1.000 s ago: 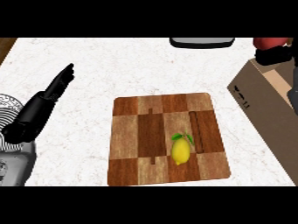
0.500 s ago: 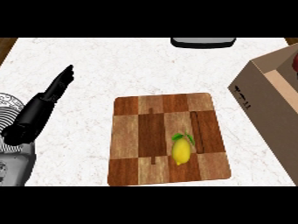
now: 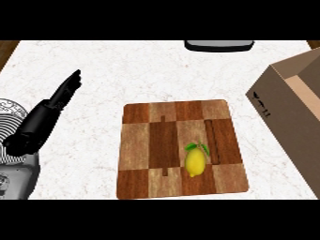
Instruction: Pick the bell pepper from the cutting board and place it in the cardboard box
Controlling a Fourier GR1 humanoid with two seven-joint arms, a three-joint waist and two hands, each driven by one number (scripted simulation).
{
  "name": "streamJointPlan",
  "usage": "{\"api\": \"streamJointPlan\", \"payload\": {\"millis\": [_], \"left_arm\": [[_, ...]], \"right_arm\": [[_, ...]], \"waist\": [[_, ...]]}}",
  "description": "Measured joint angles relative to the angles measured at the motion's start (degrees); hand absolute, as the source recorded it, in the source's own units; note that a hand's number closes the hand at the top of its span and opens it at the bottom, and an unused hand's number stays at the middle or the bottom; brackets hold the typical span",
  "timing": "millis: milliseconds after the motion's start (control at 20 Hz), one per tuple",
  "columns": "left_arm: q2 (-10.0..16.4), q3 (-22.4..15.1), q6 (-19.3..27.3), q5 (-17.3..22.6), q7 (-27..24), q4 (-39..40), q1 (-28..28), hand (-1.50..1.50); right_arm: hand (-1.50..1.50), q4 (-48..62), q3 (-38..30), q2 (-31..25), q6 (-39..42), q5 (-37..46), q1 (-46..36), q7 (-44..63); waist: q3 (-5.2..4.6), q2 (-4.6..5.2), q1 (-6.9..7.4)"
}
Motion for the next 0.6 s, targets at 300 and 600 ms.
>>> {"api": "streamJointPlan", "payload": {"millis": [300,600], "left_arm": [[-0.1,0.7,-0.6,-0.2,-0.9,0.5,0.3,0.00],[-0.1,1.1,-0.6,-0.1,-0.8,1.0,0.3,0.00]], "right_arm": [[-1.50,1.5,-3.2,-1.2,3.6,-3.7,1.5,-11.0],[-1.50,0.4,-15.2,4.0,-5.9,-13.8,-1.1,-17.8]], "waist": [[0.01,0.00,-0.13],[0.17,-0.32,-0.89]]}}
